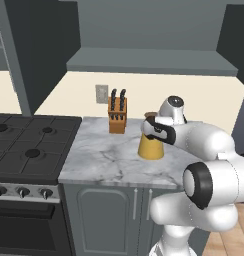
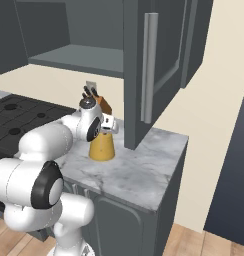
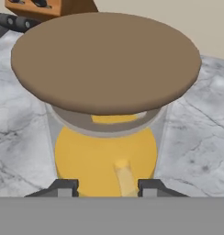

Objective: There is a tray on the dining counter. Grab the cup, mug, and pitcher and place them on the tray. The pitcher may be placed next to the tray if it cannot fit the tray.

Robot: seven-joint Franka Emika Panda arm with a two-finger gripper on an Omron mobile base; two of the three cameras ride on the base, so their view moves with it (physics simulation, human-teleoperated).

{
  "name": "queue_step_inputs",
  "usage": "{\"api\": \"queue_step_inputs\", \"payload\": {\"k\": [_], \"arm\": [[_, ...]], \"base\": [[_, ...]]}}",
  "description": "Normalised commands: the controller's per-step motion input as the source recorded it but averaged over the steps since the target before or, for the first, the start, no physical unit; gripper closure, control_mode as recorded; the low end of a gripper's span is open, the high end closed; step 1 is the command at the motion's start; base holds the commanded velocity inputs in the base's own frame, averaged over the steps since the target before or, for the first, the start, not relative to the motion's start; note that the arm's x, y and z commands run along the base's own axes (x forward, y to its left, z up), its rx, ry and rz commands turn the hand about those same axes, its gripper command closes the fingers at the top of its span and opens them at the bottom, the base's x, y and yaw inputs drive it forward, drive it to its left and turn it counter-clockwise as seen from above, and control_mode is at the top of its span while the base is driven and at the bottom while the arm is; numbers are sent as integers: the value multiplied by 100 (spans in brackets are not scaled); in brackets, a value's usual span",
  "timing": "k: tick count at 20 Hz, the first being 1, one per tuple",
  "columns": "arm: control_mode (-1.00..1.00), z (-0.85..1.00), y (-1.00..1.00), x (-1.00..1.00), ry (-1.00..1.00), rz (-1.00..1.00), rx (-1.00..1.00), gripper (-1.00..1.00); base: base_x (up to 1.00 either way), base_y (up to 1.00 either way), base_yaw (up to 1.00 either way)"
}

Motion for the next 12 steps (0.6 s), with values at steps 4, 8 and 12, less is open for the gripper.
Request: {"api": "queue_step_inputs", "payload": {"k": [4,8,12], "arm": [[-100,0,0,0,1,0,0,100],[-100,0,-1,0,3,0,0,100],[-100,8,-2,0,0,0,1,100]], "base": [[0,0,0],[0,0,0],[0,0,0]]}}
